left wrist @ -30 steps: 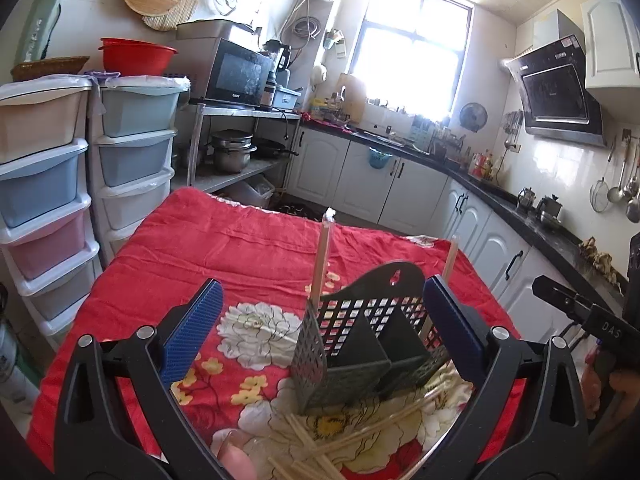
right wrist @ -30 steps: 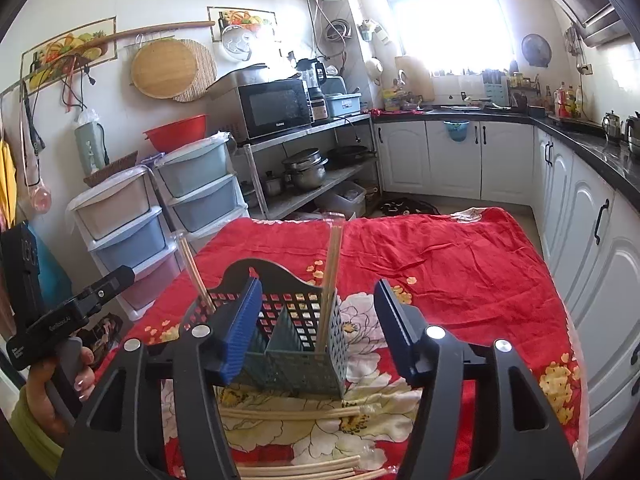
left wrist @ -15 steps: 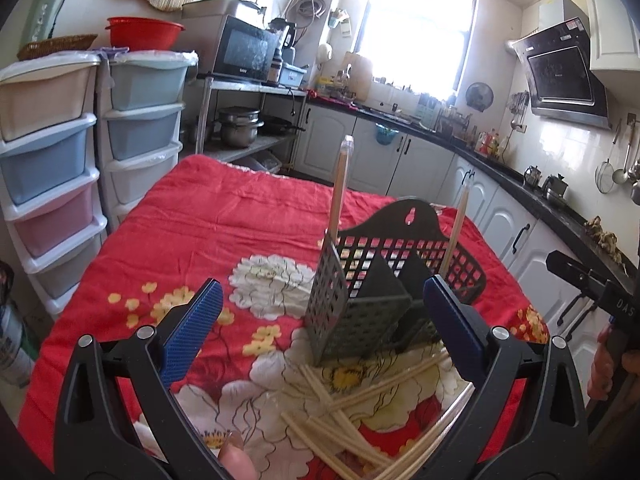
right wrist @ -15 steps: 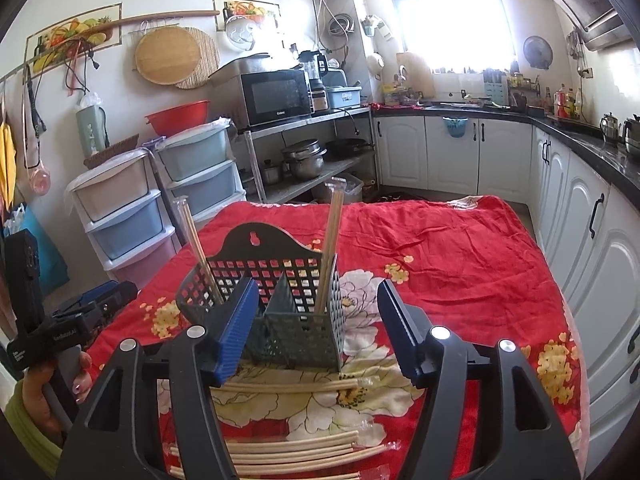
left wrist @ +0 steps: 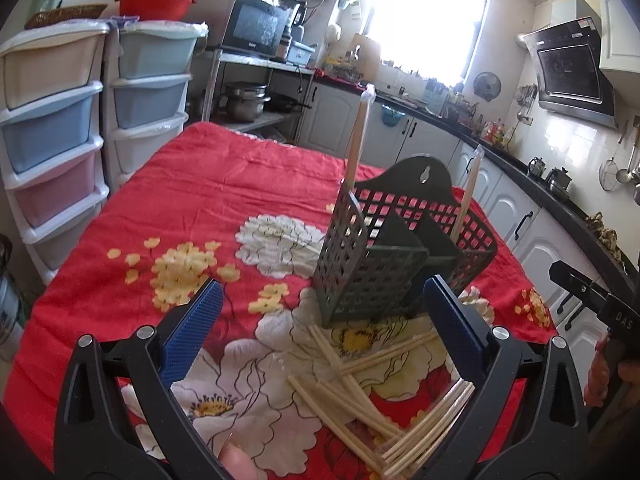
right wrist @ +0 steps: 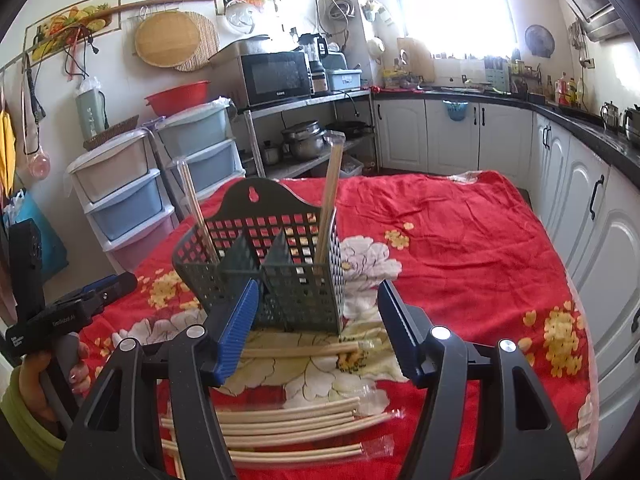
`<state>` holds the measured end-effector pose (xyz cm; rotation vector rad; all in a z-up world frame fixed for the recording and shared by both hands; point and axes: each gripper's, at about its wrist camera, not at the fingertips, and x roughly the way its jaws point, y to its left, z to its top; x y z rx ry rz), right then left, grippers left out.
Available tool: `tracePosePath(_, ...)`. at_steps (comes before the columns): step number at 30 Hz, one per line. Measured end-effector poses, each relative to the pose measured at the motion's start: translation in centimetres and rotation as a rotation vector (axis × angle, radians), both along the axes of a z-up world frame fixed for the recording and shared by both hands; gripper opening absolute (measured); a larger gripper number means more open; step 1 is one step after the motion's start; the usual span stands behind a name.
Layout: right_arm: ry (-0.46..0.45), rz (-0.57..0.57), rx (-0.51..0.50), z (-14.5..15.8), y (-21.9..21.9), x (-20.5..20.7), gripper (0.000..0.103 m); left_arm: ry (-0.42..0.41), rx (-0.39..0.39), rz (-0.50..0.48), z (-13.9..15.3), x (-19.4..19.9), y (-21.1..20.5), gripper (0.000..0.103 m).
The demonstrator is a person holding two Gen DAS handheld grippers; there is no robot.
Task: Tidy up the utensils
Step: 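Move both open tools back down to the chopstick pile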
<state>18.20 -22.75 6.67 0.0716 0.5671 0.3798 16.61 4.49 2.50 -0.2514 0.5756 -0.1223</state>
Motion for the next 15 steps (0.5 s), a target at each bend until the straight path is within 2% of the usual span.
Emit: tracePosePath(15,0.071,0.002,-0.033,-3.3,-0.2,-1.3,0.06,0.107,-0.042,-0.016,-3.2,-0.3,0.8,0.092)
